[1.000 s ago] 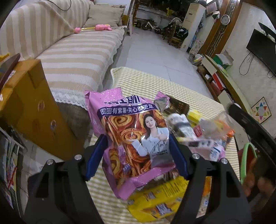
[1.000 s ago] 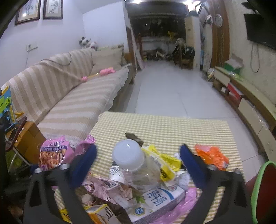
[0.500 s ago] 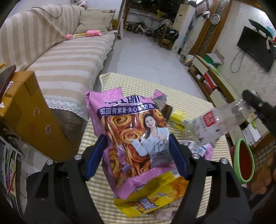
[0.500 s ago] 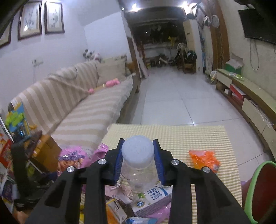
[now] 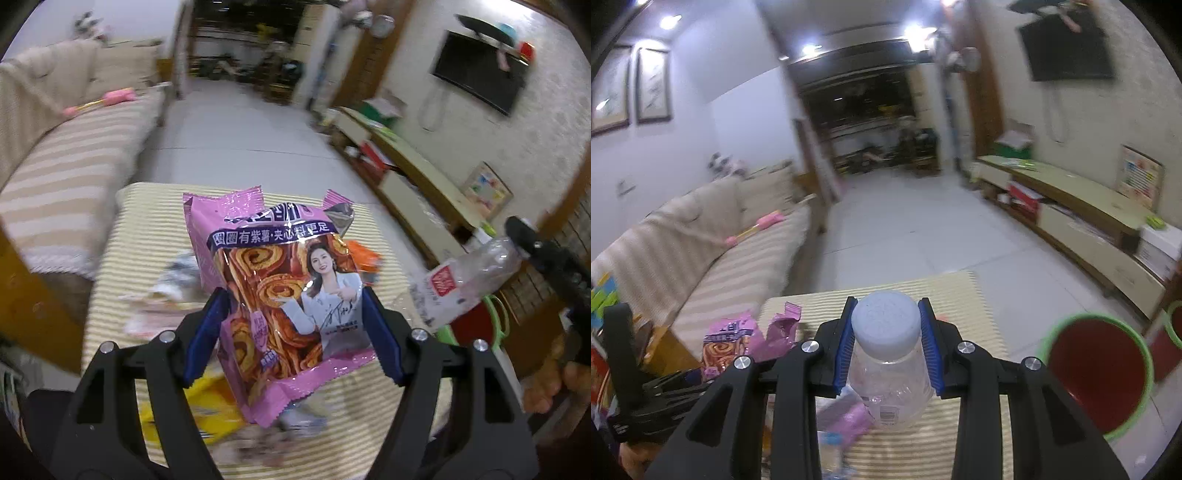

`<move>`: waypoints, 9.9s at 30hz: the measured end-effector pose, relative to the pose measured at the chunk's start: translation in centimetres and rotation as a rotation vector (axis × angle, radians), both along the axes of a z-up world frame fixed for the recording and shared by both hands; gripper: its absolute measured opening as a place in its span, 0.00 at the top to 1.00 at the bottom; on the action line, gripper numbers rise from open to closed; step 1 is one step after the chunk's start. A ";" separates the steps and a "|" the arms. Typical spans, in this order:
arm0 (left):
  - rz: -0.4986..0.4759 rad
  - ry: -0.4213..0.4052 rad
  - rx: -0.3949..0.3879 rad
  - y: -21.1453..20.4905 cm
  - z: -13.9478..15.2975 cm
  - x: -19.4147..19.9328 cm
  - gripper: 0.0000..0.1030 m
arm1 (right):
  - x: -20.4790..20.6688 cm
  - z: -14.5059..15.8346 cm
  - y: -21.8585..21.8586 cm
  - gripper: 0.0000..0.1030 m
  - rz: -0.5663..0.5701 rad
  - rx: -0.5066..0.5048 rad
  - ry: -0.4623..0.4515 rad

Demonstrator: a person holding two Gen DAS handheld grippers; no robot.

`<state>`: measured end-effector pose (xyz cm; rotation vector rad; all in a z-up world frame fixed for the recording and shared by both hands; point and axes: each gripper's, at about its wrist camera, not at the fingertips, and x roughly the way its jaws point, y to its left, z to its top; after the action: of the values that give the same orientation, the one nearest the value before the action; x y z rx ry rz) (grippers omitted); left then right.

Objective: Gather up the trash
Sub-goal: 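Drop the pink bag and plastic bottle into the green-rimmed bin with both tools, then grasp the yellow lemon tea carton with the left tool, then grasp the crumpled paper with the right tool while the left tool holds the carton, then drop the crumpled paper and yellow carton into the bin with both tools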

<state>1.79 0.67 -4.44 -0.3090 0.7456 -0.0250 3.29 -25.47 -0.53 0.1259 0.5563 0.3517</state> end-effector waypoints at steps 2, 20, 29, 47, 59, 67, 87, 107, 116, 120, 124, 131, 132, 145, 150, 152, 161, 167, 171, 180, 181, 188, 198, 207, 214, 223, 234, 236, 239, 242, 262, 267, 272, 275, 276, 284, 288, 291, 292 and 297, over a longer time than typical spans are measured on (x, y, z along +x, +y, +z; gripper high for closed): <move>-0.064 -0.004 -0.008 -2.2 0.1 0.8 0.32 | -0.1 -0.4 -2.4 0.69 -0.070 -0.007 0.002; -0.552 0.112 -0.047 -22.9 -3.7 10.9 0.32 | 1.1 -5.8 -19.4 0.68 -0.521 -0.058 0.079; -0.655 0.170 -0.012 -28.6 -5.9 12.7 0.15 | 1.2 -7.2 -23.0 0.53 -0.615 -0.026 0.114; -0.462 0.059 -0.006 -18.4 -1.3 7.2 0.10 | 0.3 -5.4 -17.2 0.41 -0.480 -0.002 0.131; -0.261 0.092 0.122 -3.4 -1.7 0.5 0.10 | -0.5 -7.2 -6.9 0.36 -0.213 -0.020 0.238; -0.257 0.254 0.233 4.8 -5.4 -3.9 0.10 | -4.1 -9.8 2.5 0.35 0.089 -0.106 0.313; -0.276 0.292 0.237 4.0 -10.5 -1.3 0.31 | -6.5 -11.9 5.4 0.31 0.183 -0.129 0.428; -0.122 0.256 -0.049 7.6 -9.1 -2.1 0.35 | -7.0 -13.4 13.9 0.30 0.552 -0.144 0.420; -0.117 0.255 -0.074 7.8 -9.5 -1.7 0.32 | -7.0 -14.3 14.7 0.71 0.585 -0.173 0.442; -0.090 0.260 -0.059 8.1 -9.9 -1.8 0.25 | -7.1 -14.0 13.1 0.81 0.556 -0.164 0.457; -0.064 0.265 -0.031 8.2 -10.2 -1.9 0.23 | -7.1 -13.9 11.5 0.84 0.530 -0.146 0.487; -0.044 0.264 0.000 8.1 -9.8 -2.7 0.23 | -7.1 -13.9 11.2 0.75 0.512 -0.159 0.502; -0.045 0.262 0.011 7.9 -9.7 -2.9 0.21 | -7.1 -13.7 11.4 0.62 0.517 -0.154 0.494; -0.018 0.305 0.034 7.9 -11.0 -2.6 0.20 | -5.8 -15.5 13.6 0.39 0.515 -0.153 0.516; -0.022 0.305 0.031 7.6 -11.1 -2.5 0.32 | -5.4 -15.6 14.5 0.34 0.527 -0.181 0.499; -0.015 0.318 0.022 7.5 -11.4 -2.5 0.38 | -5.3 -16.0 14.9 0.36 0.527 -0.186 0.505; 0.020 0.287 0.008 7.9 -10.2 -3.3 0.38 | -5.3 -14.7 13.5 0.98 0.513 -0.133 0.487; 0.029 0.253 0.006 7.7 -8.9 -4.1 0.38 | -5.5 -13.8 12.3 0.92 0.492 -0.098 0.494; 0.033 0.235 -0.002 7.8 -8.1 -4.4 0.38 | -5.4 -13.1 11.9 0.55 0.467 -0.067 0.481; 0.041 0.212 -0.013 7.9 -7.2 -4.6 0.38 | -4.0 -14.5 14.2 0.41 0.461 -0.130 0.492; 0.042 0.213 -0.013 7.8 -7.2 -4.6 0.38 | -3.9 -15.2 14.6 0.40 0.459 -0.150 0.505; 0.048 0.220 -0.011 7.8 -7.2 -4.7 0.38 | -4.1 -15.2 13.8 0.66 0.456 -0.136 0.514; 0.026 0.183 -0.026 6.9 -6.1 -4.1 0.38 | -5.4 -9.8 11.2 0.67 0.435 -0.082 0.395; -0.022 0.136 -0.043 5.0 -4.5 -2.3 0.38 | -4.6 -6.2 7.1 0.67 0.314 -0.002 0.322; -0.069 0.112 -0.057 2.6 -3.4 -0.8 0.38 | -3.3 -5.2 4.8 0.66 0.233 0.036 0.302; -0.134 0.096 -0.057 -0.3 -2.7 0.8 0.38 | -2.2 -5.4 1.5 0.66 0.144 0.073 0.303; -0.172 0.117 -0.046 -2.5 -2.9 2.2 0.38 | -1.3 -5.7 -2.1 0.66 0.048 0.097 0.304; -0.179 0.119 -0.040 -2.8 -2.9 2.5 0.38 | -1.0 -5.9 -2.9 0.66 0.029 0.104 0.305; -0.197 0.120 -0.034 -3.2 -3.0 2.9 0.38 | -0.8 -6.0 -3.7 0.66 0.004 0.109 0.306; -0.210 0.114 -0.039 -4.0 -2.7 3.5 0.38 | -0.6 -5.9 -4.6 0.65 -0.018 0.116 0.303; -0.415 0.110 -0.011 -14.2 -2.7 8.3 0.38 | 0.3 -5.6 -16.0 0.65 -0.280 0.165 0.240; -0.501 0.130 -0.006 -18.6 -3.8 10.3 0.38 | 0.4 -6.1 -20.2 0.65 -0.370 0.190 0.243; -0.568 0.159 -0.019 -22.7 -5.1 12.0 0.38 | 0.4 -6.9 -23.5 0.64 -0.439 0.193 0.248; -0.605 0.175 -0.023 -24.8 -5.6 13.0 0.38 | 0.3 -7.5 -24.9 0.63 -0.471 0.207 0.257; -0.615 0.178 -0.018 -25.4 -5.7 13.3 0.38 | 0.4 -7.7 -25.3 0.63 -0.478 0.212 0.260; -0.700 0.181 -0.009 -29.2 -5.6 14.8 0.36 | 1.0 -8.0 -26.1 0.43 -0.529 0.198 0.252; -0.700 0.160 0.016 -29.5 -5.4 14.6 0.19 | 0.8 -7.7 -26.2 0.38 -0.558 0.203 0.239; -0.686 0.165 -0.005 -28.6 -5.4 14.5 0.16 | 0.6 -7.4 -26.2 0.37 -0.565 0.189 0.233; -0.679 0.162 -0.008 -28.2 -5.3 14.3 0.16 | 0.5 -7.2 -25.9 0.36 -0.563 0.185 0.232; -0.617 0.146 -0.036 -25.5 -4.5 13.5 0.16 | 0.2 -6.6 -24.7 0.33 -0.536 0.179 0.232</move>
<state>15.25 -24.88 -8.93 -0.1053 0.9633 -0.6042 3.48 -50.20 -7.16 0.4820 0.6949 -0.1394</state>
